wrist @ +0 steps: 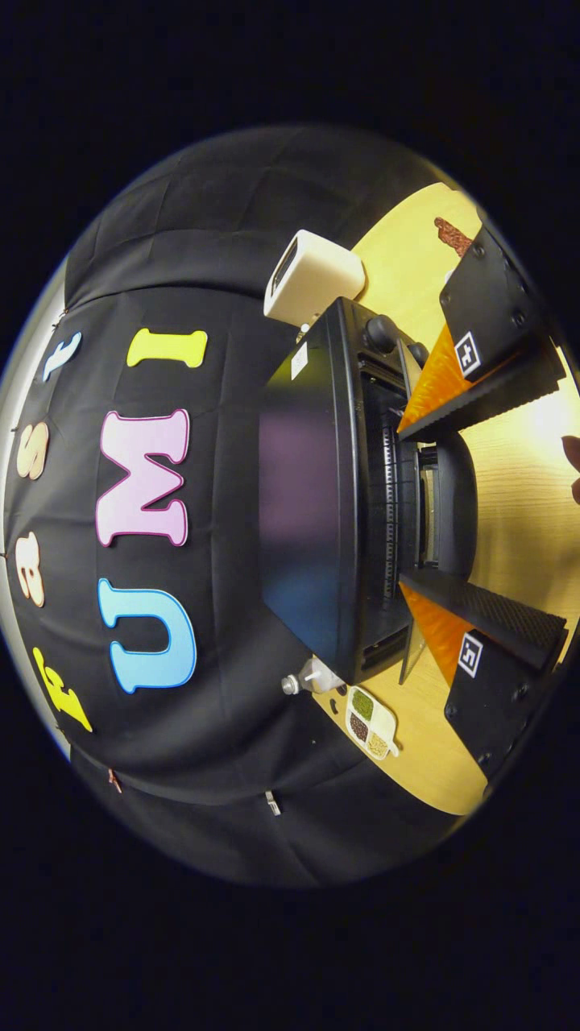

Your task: Open the toaster oven, put the food inside, and close the toaster oven door.

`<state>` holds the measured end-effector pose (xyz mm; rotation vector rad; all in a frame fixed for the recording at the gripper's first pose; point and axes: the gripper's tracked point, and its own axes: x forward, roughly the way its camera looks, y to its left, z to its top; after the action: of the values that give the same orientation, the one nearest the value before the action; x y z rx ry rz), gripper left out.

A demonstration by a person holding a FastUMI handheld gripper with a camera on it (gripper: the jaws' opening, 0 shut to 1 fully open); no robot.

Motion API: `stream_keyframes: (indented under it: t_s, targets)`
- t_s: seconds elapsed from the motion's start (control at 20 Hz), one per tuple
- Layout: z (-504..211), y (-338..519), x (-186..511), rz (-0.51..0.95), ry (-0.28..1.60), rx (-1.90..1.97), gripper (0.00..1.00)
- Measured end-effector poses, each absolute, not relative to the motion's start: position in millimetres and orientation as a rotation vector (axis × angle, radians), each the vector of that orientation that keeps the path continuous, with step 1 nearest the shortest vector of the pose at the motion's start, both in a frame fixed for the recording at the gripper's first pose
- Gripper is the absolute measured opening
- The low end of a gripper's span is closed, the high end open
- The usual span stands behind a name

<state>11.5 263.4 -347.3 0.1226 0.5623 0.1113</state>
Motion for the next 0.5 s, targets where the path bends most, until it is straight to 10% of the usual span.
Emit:
stream_keyframes:
  t_s: [0.5]
  targets:
    - [-367.7,262.9,-35.1,0.119,0.638,0.114,0.98]
